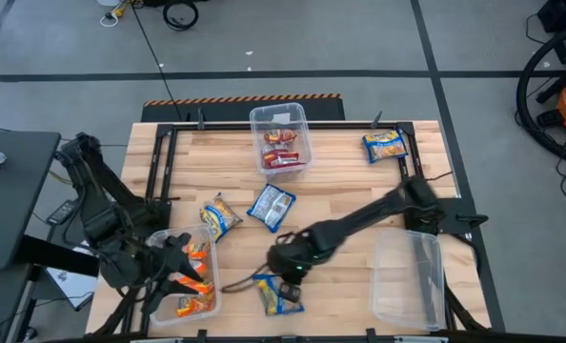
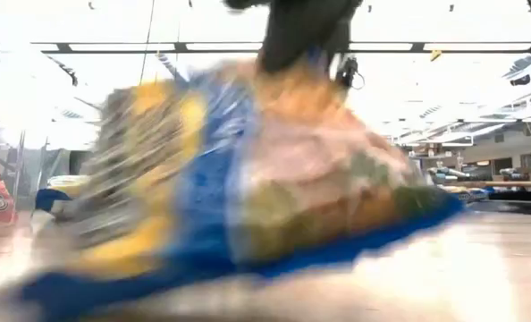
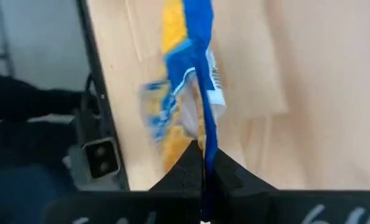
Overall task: Sort Maruchan noodles
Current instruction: Put the blue noodle pack into the bottom right transparent bin
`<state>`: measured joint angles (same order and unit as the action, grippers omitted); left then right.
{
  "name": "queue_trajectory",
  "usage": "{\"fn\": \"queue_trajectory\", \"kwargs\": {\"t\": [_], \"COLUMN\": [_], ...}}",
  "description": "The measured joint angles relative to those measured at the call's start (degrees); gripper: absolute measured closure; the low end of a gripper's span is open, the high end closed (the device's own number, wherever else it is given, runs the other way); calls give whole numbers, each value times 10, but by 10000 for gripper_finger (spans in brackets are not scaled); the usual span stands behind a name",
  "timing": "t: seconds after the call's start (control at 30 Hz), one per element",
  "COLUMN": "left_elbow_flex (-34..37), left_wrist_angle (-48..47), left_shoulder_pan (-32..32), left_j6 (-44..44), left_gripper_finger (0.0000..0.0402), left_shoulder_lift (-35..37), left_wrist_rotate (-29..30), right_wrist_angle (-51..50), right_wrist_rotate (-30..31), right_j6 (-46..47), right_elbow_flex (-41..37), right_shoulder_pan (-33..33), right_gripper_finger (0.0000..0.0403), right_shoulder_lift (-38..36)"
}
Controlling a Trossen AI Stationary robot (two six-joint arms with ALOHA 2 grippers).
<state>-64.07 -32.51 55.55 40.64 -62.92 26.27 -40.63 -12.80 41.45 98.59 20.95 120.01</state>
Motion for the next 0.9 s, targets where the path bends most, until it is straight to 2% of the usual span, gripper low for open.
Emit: {"fn": "queue_trajectory", "kwargs": {"t": [0.17, 0.37, 0.67, 0.8, 0.9], "left_elbow_flex": [0, 0, 0, 0, 0], "left_wrist_angle": [9, 53, 134, 160, 172], "left_shoulder_pan": [-42, -122, -264, -305, -331], "left_j6": [-24, -75, -103, -100, -84], "left_gripper_finger": [265, 265, 265, 265, 265], "left_shoulder_lift": [0, 0, -1, -1, -1], "left_wrist_rotate": [-8, -9, 1, 5, 31], "right_wrist_angle": [-95, -199, -333, -398, -439], "right_wrist_rotate": [135, 232, 252, 255, 277], "right_j6": [31, 78, 122, 174, 225], "right_elbow_flex": [0, 1, 1, 1, 0], "right_shoulder_pan": [59, 132, 248, 319, 383], "right_gripper_finger": [399, 400, 401, 401, 400], "right_shoulder_lift": [-119, -232, -347, -385, -404]}}
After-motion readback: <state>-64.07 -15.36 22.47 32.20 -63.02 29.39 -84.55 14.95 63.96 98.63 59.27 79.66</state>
